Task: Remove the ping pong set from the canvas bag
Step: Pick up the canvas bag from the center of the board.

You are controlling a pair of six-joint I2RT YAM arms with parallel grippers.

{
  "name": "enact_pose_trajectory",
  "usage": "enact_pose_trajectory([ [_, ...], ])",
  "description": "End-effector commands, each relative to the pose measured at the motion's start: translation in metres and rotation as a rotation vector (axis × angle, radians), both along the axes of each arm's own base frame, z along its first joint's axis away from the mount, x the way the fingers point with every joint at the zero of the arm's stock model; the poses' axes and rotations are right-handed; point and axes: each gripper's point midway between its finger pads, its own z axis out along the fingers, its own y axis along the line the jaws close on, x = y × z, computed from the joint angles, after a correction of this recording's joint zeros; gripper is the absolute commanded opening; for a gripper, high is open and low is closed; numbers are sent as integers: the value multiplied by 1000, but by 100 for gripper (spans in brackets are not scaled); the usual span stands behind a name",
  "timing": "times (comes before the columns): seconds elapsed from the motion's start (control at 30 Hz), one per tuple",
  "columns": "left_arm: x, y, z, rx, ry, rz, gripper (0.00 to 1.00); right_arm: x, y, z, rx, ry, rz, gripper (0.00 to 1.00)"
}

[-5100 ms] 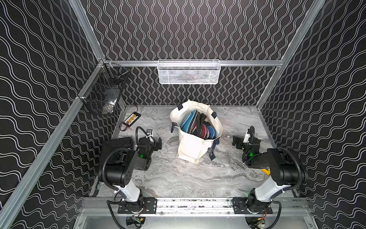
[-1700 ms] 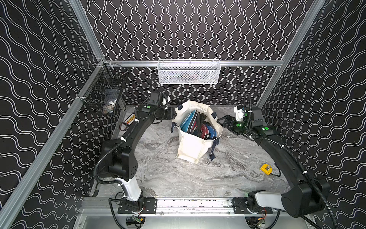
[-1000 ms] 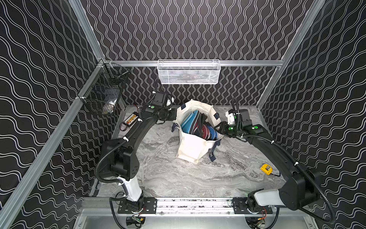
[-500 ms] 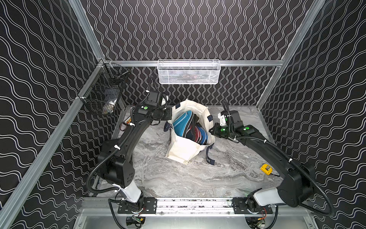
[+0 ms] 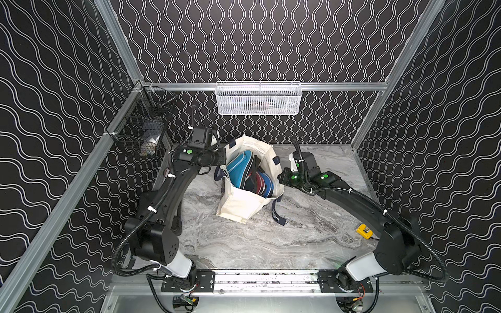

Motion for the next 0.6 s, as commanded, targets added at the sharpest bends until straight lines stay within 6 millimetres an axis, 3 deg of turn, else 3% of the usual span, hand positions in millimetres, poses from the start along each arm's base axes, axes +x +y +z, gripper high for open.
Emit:
enact_pose_trajectory([
  [0.0,8,-11,25,-79,-109,-28,0,12,-18,34,-35,-141,-80,0],
  [0.07,7,-14,24,-92,-111,-36,0,9,-28,48,-45,-183,-108,2],
  [0.2,3,-19,24,-129,-125,-54,0,2,-44,83,-24,-280,-159,33],
  [0.37,0,-23,31,-153,-164,-62,0,-9,-48,117,18,-341,-155,53],
  [0.47,-2,-26,34,-169,-185,-68,0,-13,-39,125,57,-335,-115,58],
  [0.57,-4,-30,38,-179,-199,-75,0,-18,-17,119,131,-277,-56,61],
])
